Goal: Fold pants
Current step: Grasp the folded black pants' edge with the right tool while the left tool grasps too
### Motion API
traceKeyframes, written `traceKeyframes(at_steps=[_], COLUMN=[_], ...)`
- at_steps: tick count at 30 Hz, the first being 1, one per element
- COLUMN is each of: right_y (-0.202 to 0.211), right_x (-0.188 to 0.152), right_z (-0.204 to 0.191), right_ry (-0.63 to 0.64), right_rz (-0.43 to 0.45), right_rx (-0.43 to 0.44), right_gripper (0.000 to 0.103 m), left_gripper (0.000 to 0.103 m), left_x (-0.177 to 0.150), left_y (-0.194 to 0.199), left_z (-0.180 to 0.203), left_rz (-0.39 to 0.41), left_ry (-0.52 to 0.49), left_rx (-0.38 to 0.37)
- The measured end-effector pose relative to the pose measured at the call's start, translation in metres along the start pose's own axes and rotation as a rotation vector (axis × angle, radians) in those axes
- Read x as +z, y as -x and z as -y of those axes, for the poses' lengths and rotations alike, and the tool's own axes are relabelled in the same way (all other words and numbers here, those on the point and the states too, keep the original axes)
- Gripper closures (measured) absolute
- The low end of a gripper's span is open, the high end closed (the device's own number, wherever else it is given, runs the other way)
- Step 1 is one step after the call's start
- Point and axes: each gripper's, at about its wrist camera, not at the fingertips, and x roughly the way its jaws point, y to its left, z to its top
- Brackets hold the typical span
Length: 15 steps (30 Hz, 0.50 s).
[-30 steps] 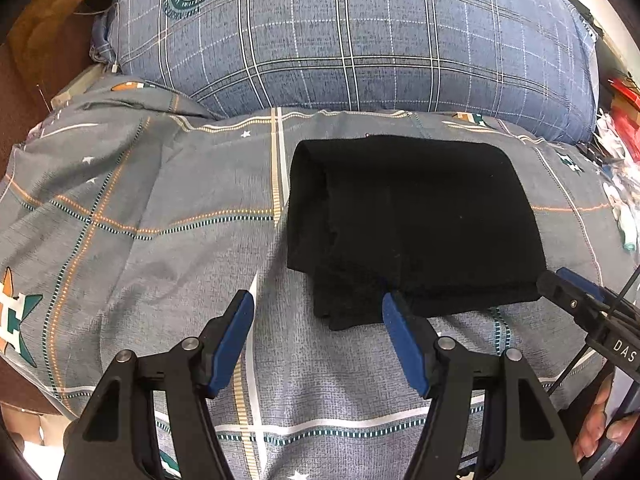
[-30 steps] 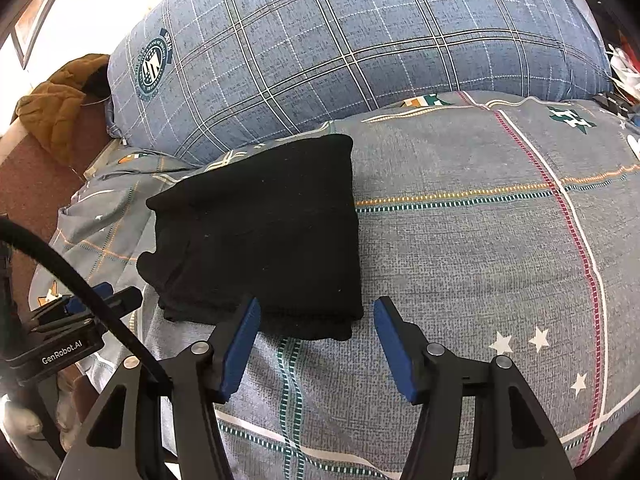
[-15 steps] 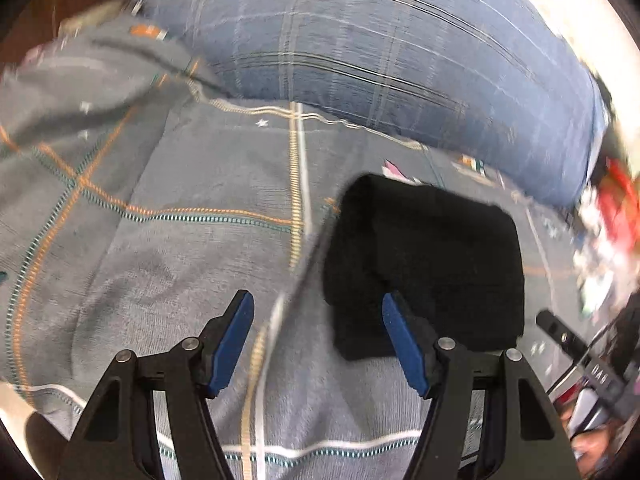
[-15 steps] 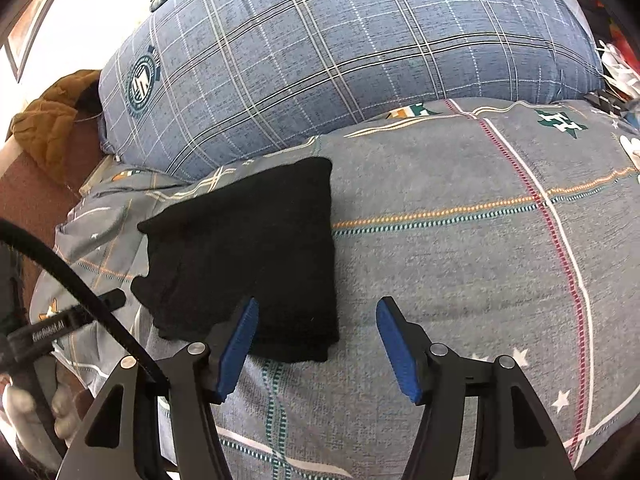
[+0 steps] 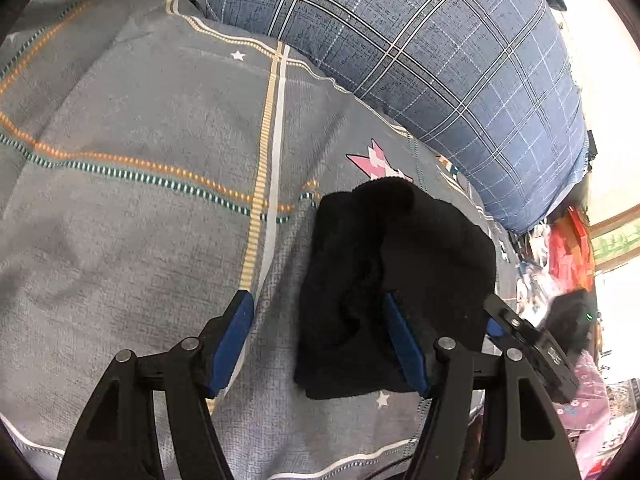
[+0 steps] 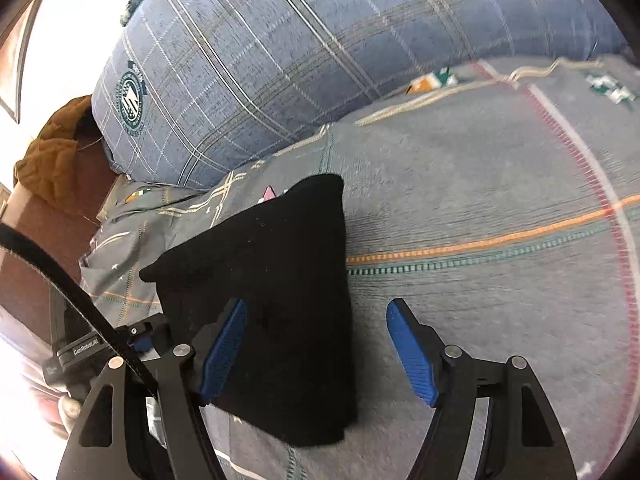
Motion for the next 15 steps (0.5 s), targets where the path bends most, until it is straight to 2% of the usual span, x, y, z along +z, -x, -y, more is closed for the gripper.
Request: traceKeyframes(at_steps=[5, 8, 11, 12, 14, 15], right_y=[-0.021, -0.028, -0.037, -0.038, -0.031, -0.025], right_x=[0.006, 0.010, 0.013, 0.013, 0.016, 0.018], right_z=[0.000, -0.005, -0.014, -0.019, -0.023, -0.024], right_ry=[-0.007, 0.001, 0.016, 0.034, 0.031, 0.025], right_rz=[-0.021, -0.046, -0.060, -0.057, -0.048, -0.038], right_rx=[0.042, 0.076, 0.093, 0.076, 0.109, 0.122], right_gripper=[0.019, 0.019, 0.020, 0.025, 0.064, 0.067], left_gripper=[0.036, 0.036, 0.036, 0.036, 0.036, 0.036], left_x=[-0.002, -0.005, -0.008, -0.010, -0.011, -0.013], left_y=[0.000, 0.007, 0.006, 0.007, 0.009, 0.009], left_z=[0.004, 0.007, 0.019, 0.025, 0.035, 0.043], left_rz=[-0.011, 0.002, 0.002, 0.004, 0.002, -0.002], left_ry=[-0.018, -0.016, -0.043, -0.051, -0.076, -0.095], left_rx=[0.002, -0.047, -0.037, -0.041, -0.056, -0.069])
